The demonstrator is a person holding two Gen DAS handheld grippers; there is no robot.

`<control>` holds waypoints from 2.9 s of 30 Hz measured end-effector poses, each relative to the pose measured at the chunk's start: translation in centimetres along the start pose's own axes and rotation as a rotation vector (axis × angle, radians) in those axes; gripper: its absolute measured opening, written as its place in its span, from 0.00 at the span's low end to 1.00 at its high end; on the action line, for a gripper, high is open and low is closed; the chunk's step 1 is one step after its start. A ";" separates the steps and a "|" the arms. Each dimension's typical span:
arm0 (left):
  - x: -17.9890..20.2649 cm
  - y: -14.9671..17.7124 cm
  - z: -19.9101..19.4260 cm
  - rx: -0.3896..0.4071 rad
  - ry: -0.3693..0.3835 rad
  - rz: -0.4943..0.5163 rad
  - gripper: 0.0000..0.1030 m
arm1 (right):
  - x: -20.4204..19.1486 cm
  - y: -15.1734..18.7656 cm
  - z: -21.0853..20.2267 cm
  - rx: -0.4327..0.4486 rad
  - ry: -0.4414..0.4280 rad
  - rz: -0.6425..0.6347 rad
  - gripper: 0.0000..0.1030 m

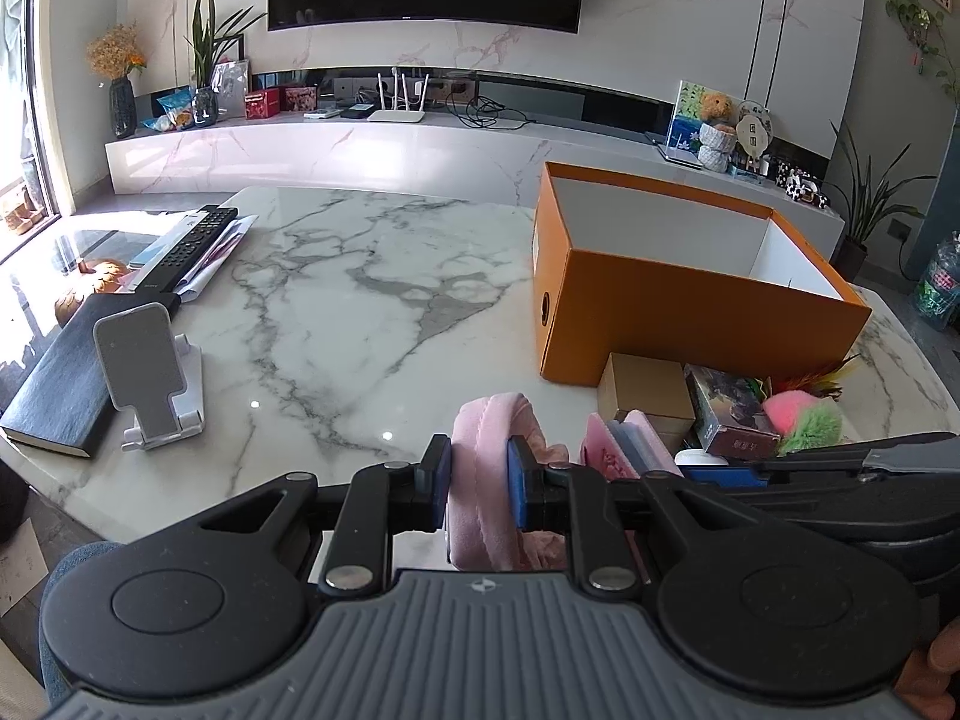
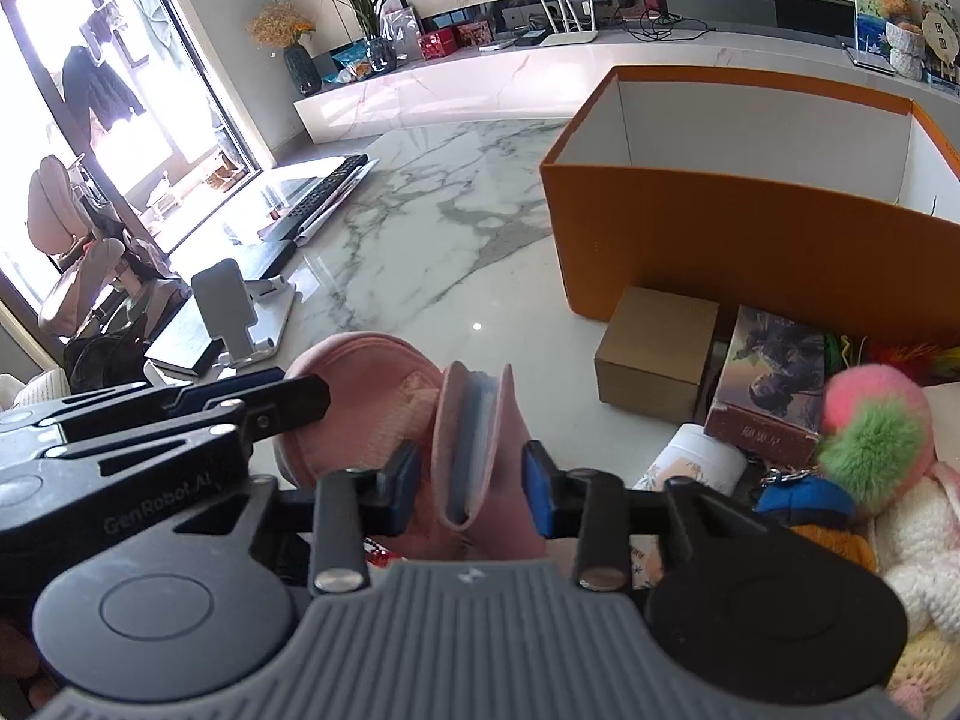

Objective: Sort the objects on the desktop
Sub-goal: 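Carry the backpack in the left gripper while the right gripper carries the notebook over the orange box, then lower both items into the orange box, opening the left gripper while the right gripper opens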

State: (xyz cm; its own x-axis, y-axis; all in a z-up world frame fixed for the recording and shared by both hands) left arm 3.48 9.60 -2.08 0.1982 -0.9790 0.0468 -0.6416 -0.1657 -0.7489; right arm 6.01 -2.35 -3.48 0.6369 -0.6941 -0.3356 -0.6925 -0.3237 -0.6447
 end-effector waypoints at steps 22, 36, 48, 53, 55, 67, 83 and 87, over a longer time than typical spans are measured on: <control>4.2 -11.9 -2.0 0.235 0.109 0.022 0.20 | 4.4 -9.1 -9.0 0.307 0.030 0.055 0.18; 8.3 -17.1 5.5 0.249 0.106 0.101 0.19 | 10.9 -15.4 -5.1 0.396 0.054 0.247 0.18; 9.9 -13.9 10.1 0.141 0.033 0.246 0.19 | 14.1 -13.3 1.5 0.267 0.038 0.379 0.18; 11.0 -12.8 10.6 0.120 -0.004 0.319 0.20 | 13.9 -12.6 2.8 0.233 0.020 0.410 0.18; 11.4 -12.4 10.8 0.104 -0.005 0.337 0.20 | 13.7 -12.6 3.0 0.229 0.028 0.400 0.18; 9.7 -11.4 12.6 -0.016 0.080 0.294 0.25 | 13.7 -13.8 5.3 0.108 0.038 0.368 0.19; 6.2 -11.2 10.9 -0.027 0.212 0.185 0.47 | 11.9 -14.5 7.2 0.027 0.036 0.355 0.25; 5.6 -11.0 10.6 -0.019 0.227 0.159 0.47 | 11.3 -14.6 7.5 0.010 0.057 0.338 0.25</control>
State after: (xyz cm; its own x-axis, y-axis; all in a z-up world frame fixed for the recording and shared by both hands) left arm 19.48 7.22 -0.62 -0.0760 -0.9940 0.0782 -0.6654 -0.0079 -0.7465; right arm 25.89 -0.68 -2.97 0.3521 -0.7956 -0.4930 -0.8575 -0.0631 -0.5107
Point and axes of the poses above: each gripper's, at about its wrist camera, not at the fingertips, and z roughly the way its jaws point, x to its right, y to its underside, the point moved 4 cm from there along z, roughly the way its jaws point, and after that the axes turned 3 degrees about -y, right-handed, at the moved point
